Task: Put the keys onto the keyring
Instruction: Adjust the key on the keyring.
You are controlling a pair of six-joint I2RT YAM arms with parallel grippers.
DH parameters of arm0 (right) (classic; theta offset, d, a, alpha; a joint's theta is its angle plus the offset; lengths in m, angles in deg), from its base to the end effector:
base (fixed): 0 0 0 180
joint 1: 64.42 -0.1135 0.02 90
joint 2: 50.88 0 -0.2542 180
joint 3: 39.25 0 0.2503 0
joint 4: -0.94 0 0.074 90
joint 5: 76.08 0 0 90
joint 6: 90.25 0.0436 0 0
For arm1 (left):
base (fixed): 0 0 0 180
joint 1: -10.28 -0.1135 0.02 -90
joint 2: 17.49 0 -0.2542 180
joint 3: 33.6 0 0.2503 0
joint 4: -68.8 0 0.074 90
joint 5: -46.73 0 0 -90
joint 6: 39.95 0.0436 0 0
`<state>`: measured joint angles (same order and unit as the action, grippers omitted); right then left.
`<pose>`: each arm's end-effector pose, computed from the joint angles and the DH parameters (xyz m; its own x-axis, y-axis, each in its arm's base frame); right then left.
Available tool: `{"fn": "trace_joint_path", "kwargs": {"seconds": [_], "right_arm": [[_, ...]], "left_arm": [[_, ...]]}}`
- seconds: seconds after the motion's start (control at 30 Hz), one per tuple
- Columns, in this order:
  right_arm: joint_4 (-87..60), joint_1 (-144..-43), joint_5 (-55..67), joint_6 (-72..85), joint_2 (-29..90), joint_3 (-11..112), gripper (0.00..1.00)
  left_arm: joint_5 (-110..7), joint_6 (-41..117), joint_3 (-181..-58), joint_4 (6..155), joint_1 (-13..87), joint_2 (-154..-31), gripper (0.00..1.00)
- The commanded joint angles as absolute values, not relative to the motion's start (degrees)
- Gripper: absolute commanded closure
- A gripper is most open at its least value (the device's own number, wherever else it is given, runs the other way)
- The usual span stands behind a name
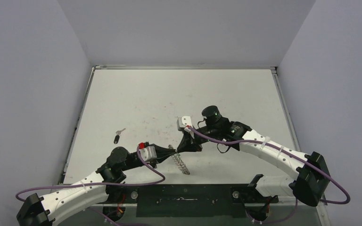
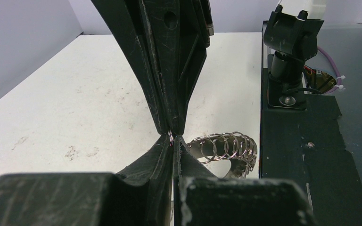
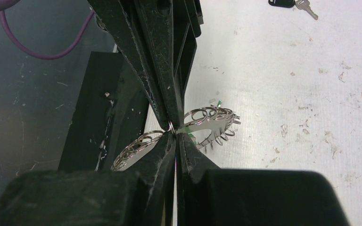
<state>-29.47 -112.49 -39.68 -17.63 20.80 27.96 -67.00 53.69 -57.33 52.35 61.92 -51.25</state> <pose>0.1554 0.2255 0.2782 -0.1010 -0.3777 -0.9204 -0.9566 -0.2175 0.1942 0.0907 -0.1429 0.2239 0.1306 -0.0713 -0.9889 0.9597 0.2596 0.1080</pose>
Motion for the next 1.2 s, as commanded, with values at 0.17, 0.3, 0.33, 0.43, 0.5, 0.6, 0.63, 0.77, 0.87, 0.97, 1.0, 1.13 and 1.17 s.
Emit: {"fn": "trace_joint_path", "kwargs": {"seconds": [0.17, 0.3, 0.33, 0.43, 0.5, 0.6, 0.63, 0.77, 0.87, 0.97, 1.0, 1.13, 1.17], "right_arm": [[-27.3, -112.6, -40.7, -19.6, 18.6, 27.9, 1.0], [-26.9, -112.6, -39.5, -19.6, 19.4, 27.6, 0.72], [-26.6, -112.6, -39.4, -19.6, 19.5, 27.5, 0.67], [-25.6, -112.6, -39.1, -19.5, 19.9, 27.3, 0.63], [-25.2, -112.6, -39.5, -19.5, 20.2, 27.3, 0.66], [-24.7, -112.6, -40.7, -19.4, 21.0, 27.3, 0.75], [-24.6, -112.6, -41.0, -19.4, 21.4, 27.4, 0.79], [-23.3, -112.6, -41.8, -18.6, 21.7, 27.0, 0.8], [-21.6, -112.6, -41.8, -18.0, 20.8, 26.1, 0.74], [-20.7, -112.6, -42.0, -18.0, 19.9, 25.2, 0.73], [-20.3, -112.6, -42.0, -17.9, 19.7, 25.0, 0.74], [-19.4, -112.6, -42.8, -17.4, 19.5, 24.7, 0.82], [-19.1, -112.7, -42.9, -17.2, 19.5, 24.6, 0.86]], "left_arm": [[-66.7, 53.7, -57.8, 46.6, 62.1, -50.1, 1.0], [-67.2, 53.6, -57.9, 46.5, 62.1, -50.3, 1.0], [-67.2, 53.6, -57.9, 46.5, 62.2, -50.4, 1.0], [-67.4, 53.6, -57.9, 46.5, 62.1, -50.5, 1.0], [-67.4, 53.5, -58.0, 46.5, 62.1, -50.4, 1.0], [-67.4, 53.5, -57.9, 46.4, 62.1, -50.3, 1.0], [-67.4, 53.5, -58.0, 46.4, 62.1, -50.3, 1.0], [-67.5, 53.4, -58.0, 46.4, 62.1, -50.3, 1.0], [-67.4, 53.4, -58.0, 46.5, 62.1, -50.3, 1.0], [-67.3, 53.4, -58.0, 46.5, 62.1, -50.3, 1.0], [-67.3, 53.4, -58.0, 46.5, 62.2, -50.3, 1.0], [-67.3, 53.3, -58.0, 46.4, 62.1, -50.3, 1.0], [-67.3, 53.3, -58.0, 46.4, 62.1, -50.2, 1.0]]}}
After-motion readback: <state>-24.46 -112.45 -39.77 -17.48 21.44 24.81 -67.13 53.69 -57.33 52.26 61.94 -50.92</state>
